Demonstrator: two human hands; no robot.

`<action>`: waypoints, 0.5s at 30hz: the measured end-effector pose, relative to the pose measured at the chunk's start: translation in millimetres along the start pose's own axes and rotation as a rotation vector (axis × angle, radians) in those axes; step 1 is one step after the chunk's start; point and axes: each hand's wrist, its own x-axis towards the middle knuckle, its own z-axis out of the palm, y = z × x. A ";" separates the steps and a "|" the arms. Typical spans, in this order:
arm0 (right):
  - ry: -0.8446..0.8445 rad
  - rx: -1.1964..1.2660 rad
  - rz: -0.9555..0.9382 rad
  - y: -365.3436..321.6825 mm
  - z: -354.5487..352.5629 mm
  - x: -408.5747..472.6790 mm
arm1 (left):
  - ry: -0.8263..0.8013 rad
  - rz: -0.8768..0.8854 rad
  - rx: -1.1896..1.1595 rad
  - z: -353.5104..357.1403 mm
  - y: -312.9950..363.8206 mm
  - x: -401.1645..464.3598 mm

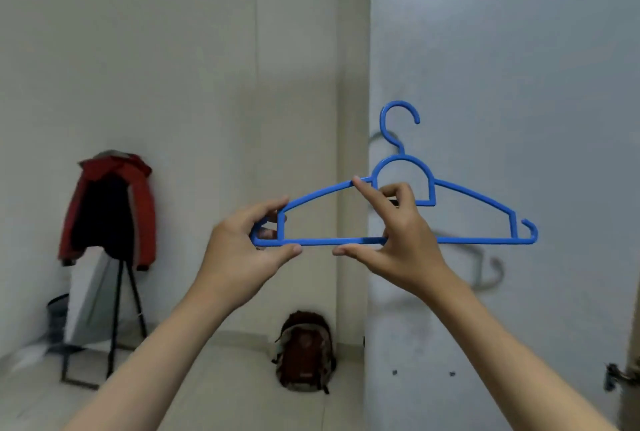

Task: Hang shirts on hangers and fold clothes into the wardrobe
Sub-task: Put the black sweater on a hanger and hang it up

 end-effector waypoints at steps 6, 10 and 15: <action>-0.062 0.242 -0.065 -114.3 111.7 4.7 | 0.126 -0.072 0.342 -131.1 -44.8 -56.8; -0.141 0.376 -0.165 -184.9 181.7 13.2 | 0.174 -0.140 0.601 -207.1 -70.2 -94.7; -0.229 0.565 -0.289 -263.7 266.6 24.5 | 0.196 -0.238 0.923 -291.0 -104.7 -130.7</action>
